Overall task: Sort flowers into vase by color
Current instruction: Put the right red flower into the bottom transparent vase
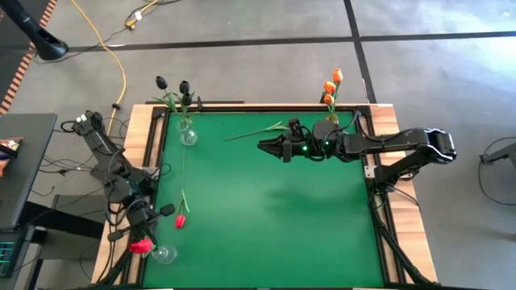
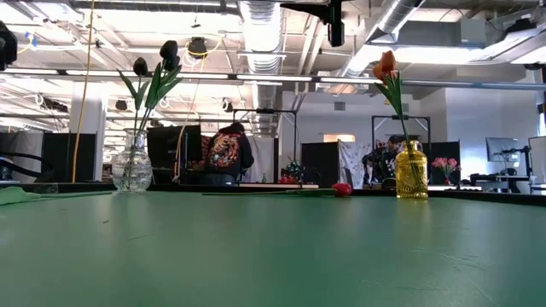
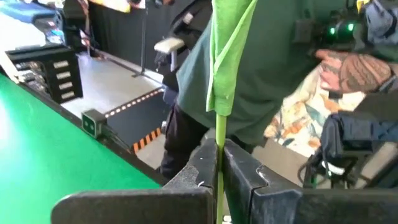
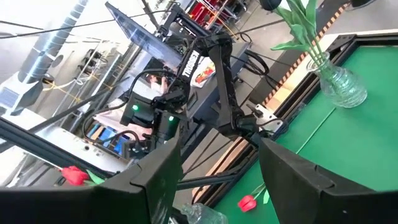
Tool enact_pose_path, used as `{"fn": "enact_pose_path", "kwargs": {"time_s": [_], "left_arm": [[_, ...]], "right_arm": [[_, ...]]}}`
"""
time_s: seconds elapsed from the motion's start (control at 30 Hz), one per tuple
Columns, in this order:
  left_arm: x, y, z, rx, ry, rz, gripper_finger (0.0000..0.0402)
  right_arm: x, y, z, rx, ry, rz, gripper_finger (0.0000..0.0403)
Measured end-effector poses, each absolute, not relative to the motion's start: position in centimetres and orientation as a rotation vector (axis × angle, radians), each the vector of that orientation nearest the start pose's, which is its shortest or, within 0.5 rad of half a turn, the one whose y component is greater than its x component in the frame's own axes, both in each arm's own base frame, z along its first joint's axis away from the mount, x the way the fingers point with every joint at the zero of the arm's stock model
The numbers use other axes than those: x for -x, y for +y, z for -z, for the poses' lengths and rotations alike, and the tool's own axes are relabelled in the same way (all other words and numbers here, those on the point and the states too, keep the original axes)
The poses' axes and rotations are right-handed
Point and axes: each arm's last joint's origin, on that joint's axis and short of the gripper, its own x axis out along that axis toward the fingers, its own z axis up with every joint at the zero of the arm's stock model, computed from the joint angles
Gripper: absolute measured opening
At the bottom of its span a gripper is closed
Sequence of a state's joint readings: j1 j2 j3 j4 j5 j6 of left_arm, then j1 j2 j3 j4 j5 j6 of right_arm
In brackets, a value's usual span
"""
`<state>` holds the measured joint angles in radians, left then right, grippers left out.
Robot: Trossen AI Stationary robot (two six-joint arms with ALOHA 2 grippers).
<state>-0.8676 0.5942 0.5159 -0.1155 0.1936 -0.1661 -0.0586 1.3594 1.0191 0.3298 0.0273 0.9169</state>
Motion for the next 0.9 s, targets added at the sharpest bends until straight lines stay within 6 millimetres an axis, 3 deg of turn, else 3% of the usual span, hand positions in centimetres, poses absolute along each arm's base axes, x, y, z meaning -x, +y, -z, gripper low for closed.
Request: {"fn": "enact_pose_path", "kwargs": {"time_s": [0.6, 0.9], "left_arm": [[-8.8, -11.2, -26.3, 0.072, 0.387, 0.89, 0.0001], [-8.8, -11.2, -26.2, 0.075, 0.403, 0.891, 0.0063]], "right_arm": [[-31.2, -1.7, -33.5, -0.881, -0.017, 0.08, 0.0244], [-31.2, -1.5, -33.5, -0.861, -0.013, 0.073, 0.0244]]}}
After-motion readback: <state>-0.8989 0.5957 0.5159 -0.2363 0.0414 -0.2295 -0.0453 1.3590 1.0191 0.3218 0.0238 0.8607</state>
